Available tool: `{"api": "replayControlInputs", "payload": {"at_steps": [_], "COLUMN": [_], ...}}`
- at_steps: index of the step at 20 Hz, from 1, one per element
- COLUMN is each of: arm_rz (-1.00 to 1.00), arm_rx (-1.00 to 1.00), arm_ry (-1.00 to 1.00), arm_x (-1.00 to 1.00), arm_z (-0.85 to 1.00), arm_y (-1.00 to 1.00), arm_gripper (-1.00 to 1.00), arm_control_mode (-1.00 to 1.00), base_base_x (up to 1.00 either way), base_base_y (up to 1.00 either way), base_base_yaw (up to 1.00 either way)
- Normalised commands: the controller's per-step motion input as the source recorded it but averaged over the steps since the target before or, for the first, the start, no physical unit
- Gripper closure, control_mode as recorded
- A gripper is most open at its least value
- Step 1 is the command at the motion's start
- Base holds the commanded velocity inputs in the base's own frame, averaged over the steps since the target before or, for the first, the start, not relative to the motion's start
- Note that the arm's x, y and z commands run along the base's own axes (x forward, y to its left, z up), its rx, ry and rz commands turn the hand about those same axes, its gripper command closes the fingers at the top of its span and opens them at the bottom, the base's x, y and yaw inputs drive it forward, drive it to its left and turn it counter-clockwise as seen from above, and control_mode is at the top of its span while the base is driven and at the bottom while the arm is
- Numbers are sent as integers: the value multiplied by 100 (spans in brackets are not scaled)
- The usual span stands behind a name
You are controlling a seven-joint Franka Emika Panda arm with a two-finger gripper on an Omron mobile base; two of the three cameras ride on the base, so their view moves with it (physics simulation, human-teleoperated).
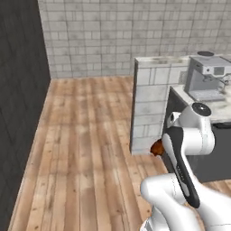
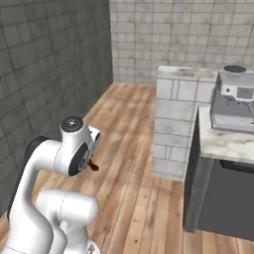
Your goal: Take the chicken drumsticks from the pan and place one on each plate on the dining counter.
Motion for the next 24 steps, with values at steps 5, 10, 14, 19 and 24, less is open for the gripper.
{"api": "replayControlInputs", "payload": {"at_steps": [5, 10, 14, 19, 24], "arm_rz": [0, 0, 0, 0, 0], "arm_rx": [0, 0, 0, 0, 0], "arm_ry": [0, 0, 0, 0, 0], "arm_x": [0, 0, 0, 0, 0], "arm_z": [0, 0, 0, 0, 0], "arm_y": [0, 0, 0, 0, 0], "arm_gripper": [100, 100, 100, 100, 100], "arm_control_mode": [100, 100, 100, 100, 100], "base_base_x": [100, 100, 100, 100, 100], "base_base_y": [100, 88, 70, 58, 63], "base_base_yaw": [-29, -37, -43, -44, -42]}}
